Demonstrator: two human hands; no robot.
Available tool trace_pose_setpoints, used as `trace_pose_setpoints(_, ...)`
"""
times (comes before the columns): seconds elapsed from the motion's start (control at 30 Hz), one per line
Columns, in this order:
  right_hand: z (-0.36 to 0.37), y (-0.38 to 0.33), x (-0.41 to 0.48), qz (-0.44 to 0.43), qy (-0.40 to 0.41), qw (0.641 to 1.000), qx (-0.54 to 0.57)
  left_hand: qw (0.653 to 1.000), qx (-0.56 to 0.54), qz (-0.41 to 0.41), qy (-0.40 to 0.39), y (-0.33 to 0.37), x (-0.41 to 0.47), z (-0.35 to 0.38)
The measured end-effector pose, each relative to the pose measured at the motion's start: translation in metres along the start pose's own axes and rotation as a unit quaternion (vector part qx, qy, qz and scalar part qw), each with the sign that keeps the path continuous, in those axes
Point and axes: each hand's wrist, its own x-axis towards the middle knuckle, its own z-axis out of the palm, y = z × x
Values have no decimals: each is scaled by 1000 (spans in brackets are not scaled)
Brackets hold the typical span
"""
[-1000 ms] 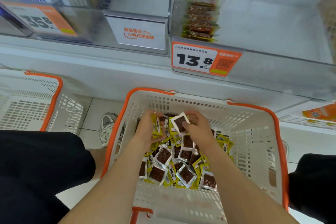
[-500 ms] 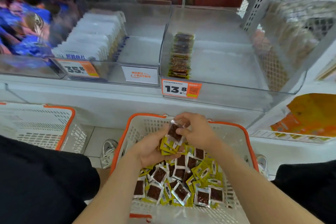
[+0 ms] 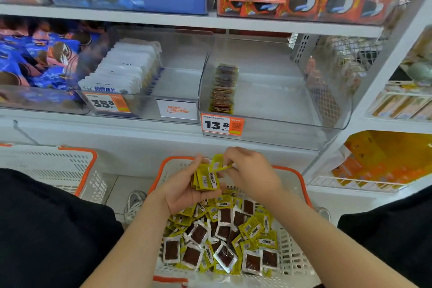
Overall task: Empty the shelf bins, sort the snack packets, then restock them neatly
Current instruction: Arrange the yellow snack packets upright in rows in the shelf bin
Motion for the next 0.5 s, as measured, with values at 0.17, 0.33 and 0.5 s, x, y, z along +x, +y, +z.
trace_pose_setpoints(0.17,4,-9,-14,-27,-19,986,165,997,-47,42,-53,5,-6,0)
trace_pose_setpoints(0.33,7,-15,-8,11,99,980,174,990,-31,80,-113,18,-15,8)
trace_pose_setpoints(0.5,-19,-36,-1,-62,173,956,227,983,45,135,-118,40,-34,35)
